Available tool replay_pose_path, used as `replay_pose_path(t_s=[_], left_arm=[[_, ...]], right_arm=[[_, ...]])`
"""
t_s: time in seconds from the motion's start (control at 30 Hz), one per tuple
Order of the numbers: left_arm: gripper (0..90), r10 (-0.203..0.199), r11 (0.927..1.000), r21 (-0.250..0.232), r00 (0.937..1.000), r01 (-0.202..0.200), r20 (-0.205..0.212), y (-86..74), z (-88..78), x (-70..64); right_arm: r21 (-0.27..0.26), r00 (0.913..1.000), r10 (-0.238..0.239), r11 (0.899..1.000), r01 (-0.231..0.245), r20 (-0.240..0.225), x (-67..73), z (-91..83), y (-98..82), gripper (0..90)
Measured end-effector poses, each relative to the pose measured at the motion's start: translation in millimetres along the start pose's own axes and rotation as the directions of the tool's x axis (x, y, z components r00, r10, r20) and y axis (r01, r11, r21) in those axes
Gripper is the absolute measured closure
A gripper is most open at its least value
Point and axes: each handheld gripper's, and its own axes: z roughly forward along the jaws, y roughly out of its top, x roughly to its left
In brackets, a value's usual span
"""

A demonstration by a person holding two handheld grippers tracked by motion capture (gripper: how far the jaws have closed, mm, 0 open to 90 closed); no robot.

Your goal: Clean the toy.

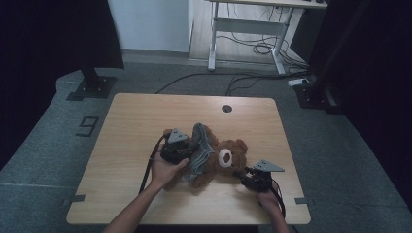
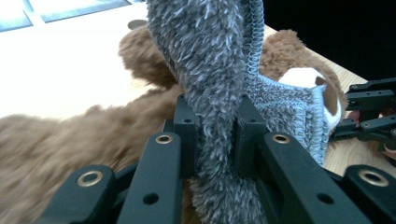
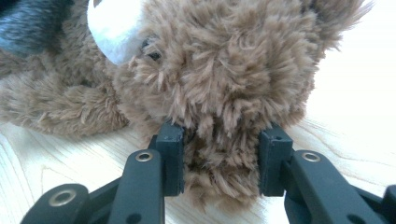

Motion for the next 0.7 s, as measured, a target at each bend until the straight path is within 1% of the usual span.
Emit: replay_pose_path(t_s=[0.13,0.27,0.33,0.37,0.43,0.47,0.53,0.6,0.63,0.67,0.7], left_arm=[[75.3,-0.047,0.9989,-0.010,0.9989,0.047,0.000,-7.4,-9.0,14.8],[75.3,-0.073,0.9972,-0.017,0.9970,0.073,-0.023,-13.8,-18.7,27.5],[75.3,-0.078,0.9969,-0.015,0.9962,0.077,-0.040,-17.6,-23.7,32.9],[75.4,-0.077,0.9970,-0.014,0.9955,0.077,-0.055,-19.5,-26.2,35.4],[75.3,-0.060,0.9982,-0.002,0.9935,0.060,-0.097,-22.9,-31.5,41.2],[75.3,-0.056,0.9984,0.004,0.9923,0.057,-0.111,-24.4,-34.2,44.6],[75.3,-0.071,0.9974,0.005,0.9899,0.072,-0.123,-26.3,-39.7,51.1],[75.4,-0.085,0.9963,-0.006,0.9889,0.085,-0.122,-24.6,-44.5,54.2],[75.4,-0.095,0.9955,-0.016,0.9896,0.094,-0.109,-22.4,-46.3,53.8],[75.4,-0.100,0.9949,-0.024,0.9903,0.098,-0.096,-19.1,-46.6,51.6],[75.4,-0.094,0.9954,-0.027,0.9917,0.092,-0.088,-15.0,-46.3,47.9]], right_arm=[[0.000,1.0000,0.001,1.000,-0.001,-0.001,-0.1,0.0,0.0,60.9],[0.000,1.0000,0.003,1.000,-0.003,-0.001,-0.3,-0.1,0.0,60.9],[0.000,1.0000,0.004,1.000,-0.004,-0.001,-0.4,0.0,0.0,60.9],[0.000,1.0000,0.004,1.000,-0.004,-0.001,-0.4,0.0,0.0,60.9],[0.000,1.0000,0.006,1.000,-0.006,-0.001,-0.6,0.0,0.0,60.9],[0.000,1.0000,0.006,1.000,-0.006,-0.001,-0.6,0.0,0.0,60.9],[0.000,1.0000,0.007,1.000,-0.007,-0.001,-0.6,0.0,0.0,60.9],[0.000,1.0000,0.009,1.000,-0.009,-0.003,-0.9,0.1,0.1,60.9],[0.000,0.9999,0.010,1.000,-0.010,-0.004,-1.1,0.1,0.1,60.9],[0.000,0.9999,0.010,1.000,-0.010,-0.004,-1.2,0.1,0.1,60.9],[0.000,0.9999,0.010,1.000,-0.010,-0.003,-1.2,0.1,0.1,60.9]])
